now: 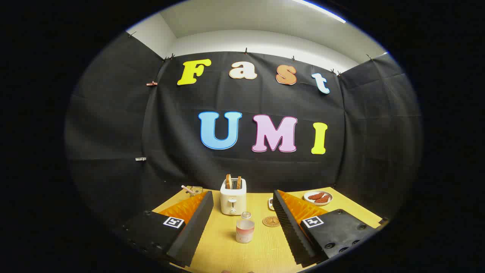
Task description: Take the bottle from table, then pour the juice into the cup, finally place the bottle on the coaster
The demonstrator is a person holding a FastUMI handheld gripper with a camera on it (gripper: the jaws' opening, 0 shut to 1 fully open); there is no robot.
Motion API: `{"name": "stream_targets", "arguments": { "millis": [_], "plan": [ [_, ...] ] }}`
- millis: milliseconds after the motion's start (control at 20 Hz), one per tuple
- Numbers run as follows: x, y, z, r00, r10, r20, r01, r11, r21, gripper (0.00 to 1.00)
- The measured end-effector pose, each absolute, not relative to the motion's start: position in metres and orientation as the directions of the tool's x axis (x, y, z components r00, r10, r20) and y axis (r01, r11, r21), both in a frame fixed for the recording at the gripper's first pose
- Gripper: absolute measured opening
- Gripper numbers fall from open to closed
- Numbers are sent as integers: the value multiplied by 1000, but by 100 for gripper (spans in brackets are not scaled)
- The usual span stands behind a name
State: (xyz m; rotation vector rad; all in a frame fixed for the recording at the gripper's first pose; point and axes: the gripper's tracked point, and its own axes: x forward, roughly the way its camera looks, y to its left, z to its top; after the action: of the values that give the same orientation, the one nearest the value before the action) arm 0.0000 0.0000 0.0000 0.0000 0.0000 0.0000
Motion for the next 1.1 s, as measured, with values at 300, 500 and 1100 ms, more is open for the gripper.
{"name": "stream_targets", "arguments": {
  "millis": [300,500,1100],
  "plan": [
    [0,4,-2,1000,-7,3,7,1000,16,97],
    [0,9,-13,1000,16,-16,-16,1000,-24,97],
    [19,24,-48,995,5,-99,-7,1000,-21,97]
  ]
}}
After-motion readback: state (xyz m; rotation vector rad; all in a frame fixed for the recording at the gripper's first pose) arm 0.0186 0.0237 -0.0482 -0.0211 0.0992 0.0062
